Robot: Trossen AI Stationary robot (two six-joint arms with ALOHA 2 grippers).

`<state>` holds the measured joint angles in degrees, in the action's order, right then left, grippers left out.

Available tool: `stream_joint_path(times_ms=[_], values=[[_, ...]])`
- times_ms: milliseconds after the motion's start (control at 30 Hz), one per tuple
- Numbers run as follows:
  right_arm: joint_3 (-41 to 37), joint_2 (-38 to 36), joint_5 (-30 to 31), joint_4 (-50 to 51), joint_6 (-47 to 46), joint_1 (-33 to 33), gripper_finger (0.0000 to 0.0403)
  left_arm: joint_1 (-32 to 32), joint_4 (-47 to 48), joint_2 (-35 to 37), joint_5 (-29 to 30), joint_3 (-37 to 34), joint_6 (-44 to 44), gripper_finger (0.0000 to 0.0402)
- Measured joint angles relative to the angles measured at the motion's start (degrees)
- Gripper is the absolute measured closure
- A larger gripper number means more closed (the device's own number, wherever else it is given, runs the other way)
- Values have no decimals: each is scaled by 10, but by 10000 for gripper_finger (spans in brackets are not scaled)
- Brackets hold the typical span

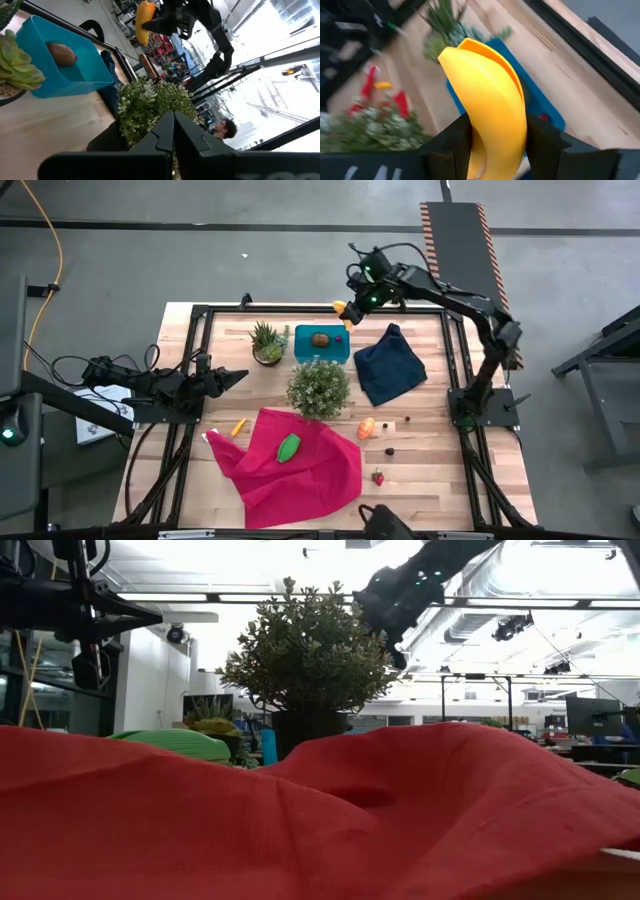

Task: Pick and placing Produce into tupperware
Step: Put the yellow banana into the blue bin

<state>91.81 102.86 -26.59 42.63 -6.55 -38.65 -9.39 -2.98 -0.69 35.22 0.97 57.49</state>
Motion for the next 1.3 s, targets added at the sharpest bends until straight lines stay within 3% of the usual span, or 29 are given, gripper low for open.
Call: stream_joint_path(times_ms=[200,367,800,1300], values=[[102,66,28,79,64,3,265,0,0,0,1,0,0,401],[139,93,41,91,85,11,265,0,0,0,4,0,-2,401],[140,163,103,85,125,56,265,0,0,0,4,0,-7,401],[140,231,132,64,128,80,265,0,0,0,4,0,-8,401]])
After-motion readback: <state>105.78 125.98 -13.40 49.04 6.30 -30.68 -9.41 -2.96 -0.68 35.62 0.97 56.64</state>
